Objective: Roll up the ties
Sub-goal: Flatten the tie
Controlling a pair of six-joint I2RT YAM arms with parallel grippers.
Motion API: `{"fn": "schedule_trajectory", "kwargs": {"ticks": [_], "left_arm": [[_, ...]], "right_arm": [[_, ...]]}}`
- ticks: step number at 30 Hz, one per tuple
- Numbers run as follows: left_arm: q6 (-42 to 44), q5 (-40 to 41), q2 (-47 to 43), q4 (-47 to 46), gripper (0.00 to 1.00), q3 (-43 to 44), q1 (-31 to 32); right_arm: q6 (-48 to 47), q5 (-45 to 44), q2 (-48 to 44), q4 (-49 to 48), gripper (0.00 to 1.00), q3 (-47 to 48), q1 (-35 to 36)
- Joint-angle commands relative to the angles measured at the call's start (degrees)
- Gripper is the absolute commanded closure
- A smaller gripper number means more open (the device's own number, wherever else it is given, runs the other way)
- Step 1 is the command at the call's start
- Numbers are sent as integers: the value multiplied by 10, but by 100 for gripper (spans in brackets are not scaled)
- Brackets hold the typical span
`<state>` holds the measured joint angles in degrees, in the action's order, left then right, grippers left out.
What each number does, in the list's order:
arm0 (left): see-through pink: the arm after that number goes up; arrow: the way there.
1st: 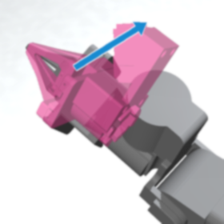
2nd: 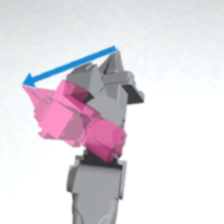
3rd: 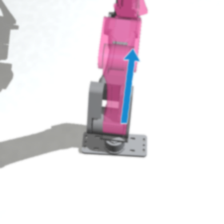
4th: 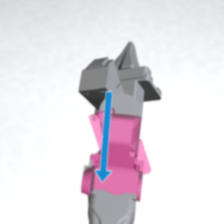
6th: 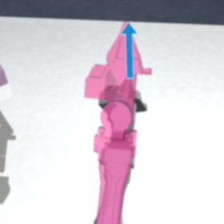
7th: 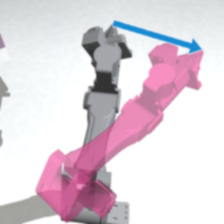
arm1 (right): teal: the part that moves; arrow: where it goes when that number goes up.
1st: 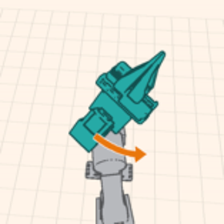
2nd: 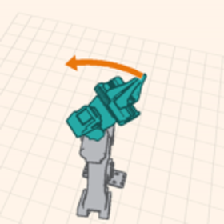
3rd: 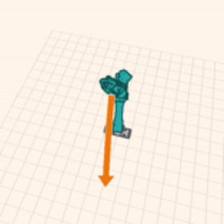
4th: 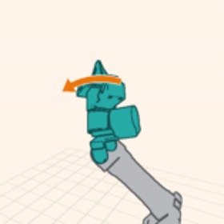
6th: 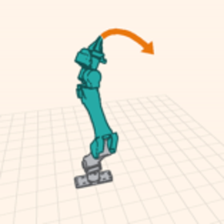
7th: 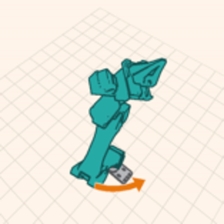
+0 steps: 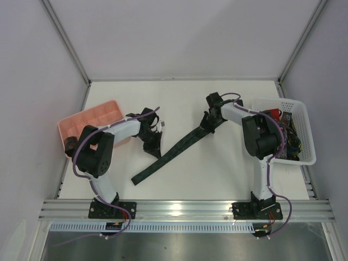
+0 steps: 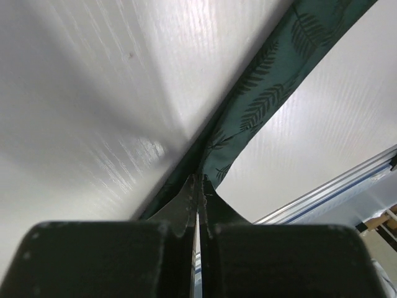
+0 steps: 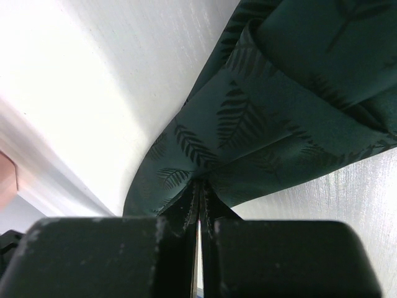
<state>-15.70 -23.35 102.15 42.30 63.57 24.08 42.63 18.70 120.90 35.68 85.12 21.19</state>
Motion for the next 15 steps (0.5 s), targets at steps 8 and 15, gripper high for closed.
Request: {"fn": "schedule_trajectory", "kwargs": {"ticks": [8,15], "left_arm": [[-20,67,-2,-2,74,1,5],[-32,82,-48,22,43,42,5]], "right_arm": [[-23,-38,11,14,100,0,-5],[-49,-35,-28,40,99,13,-7]]}}
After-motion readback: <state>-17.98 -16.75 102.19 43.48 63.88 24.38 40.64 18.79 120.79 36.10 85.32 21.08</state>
